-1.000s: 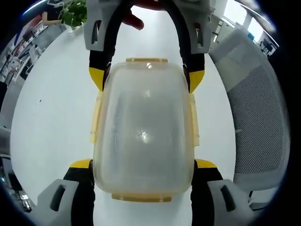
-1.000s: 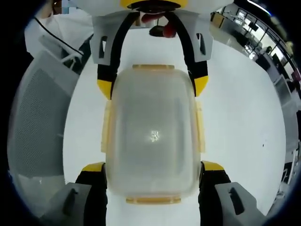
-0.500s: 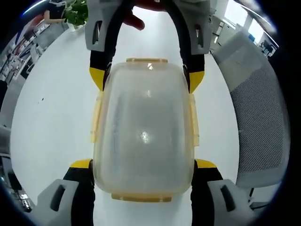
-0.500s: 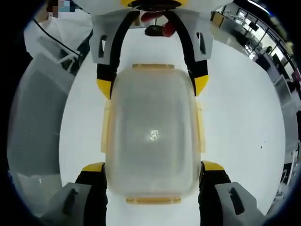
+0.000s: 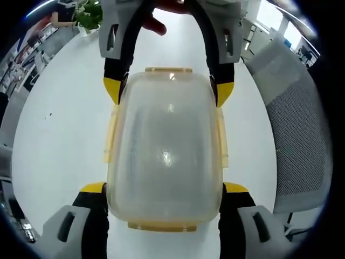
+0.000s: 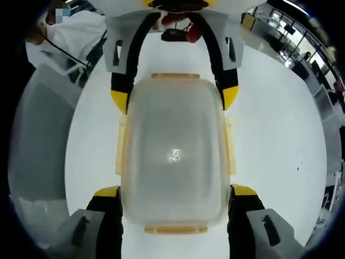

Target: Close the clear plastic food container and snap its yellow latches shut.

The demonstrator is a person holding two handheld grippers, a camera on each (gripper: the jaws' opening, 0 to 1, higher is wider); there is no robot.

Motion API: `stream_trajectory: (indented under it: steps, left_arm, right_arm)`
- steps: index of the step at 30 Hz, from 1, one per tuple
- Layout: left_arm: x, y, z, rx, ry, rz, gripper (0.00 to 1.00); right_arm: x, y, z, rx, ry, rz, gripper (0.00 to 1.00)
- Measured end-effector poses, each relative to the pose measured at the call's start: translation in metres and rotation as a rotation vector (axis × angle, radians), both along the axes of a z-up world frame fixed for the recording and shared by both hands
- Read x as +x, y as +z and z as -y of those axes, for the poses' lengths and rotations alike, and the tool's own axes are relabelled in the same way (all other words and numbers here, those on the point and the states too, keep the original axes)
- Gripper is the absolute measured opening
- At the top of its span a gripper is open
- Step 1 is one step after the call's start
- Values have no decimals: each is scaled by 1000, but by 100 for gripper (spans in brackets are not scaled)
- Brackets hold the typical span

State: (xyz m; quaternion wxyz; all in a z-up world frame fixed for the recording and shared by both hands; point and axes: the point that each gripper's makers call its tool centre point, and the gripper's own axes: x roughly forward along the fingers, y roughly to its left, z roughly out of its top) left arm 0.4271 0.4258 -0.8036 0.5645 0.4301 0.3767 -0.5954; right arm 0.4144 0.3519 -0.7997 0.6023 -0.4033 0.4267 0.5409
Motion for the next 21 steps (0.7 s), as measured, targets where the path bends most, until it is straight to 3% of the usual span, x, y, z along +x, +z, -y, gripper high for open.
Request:
stream_trajectory:
  steps: [21]
  left_arm:
    - [21,-1,2,7,10,-2,85]
  right_arm:
    - [21,0,2,-10,2,2,80]
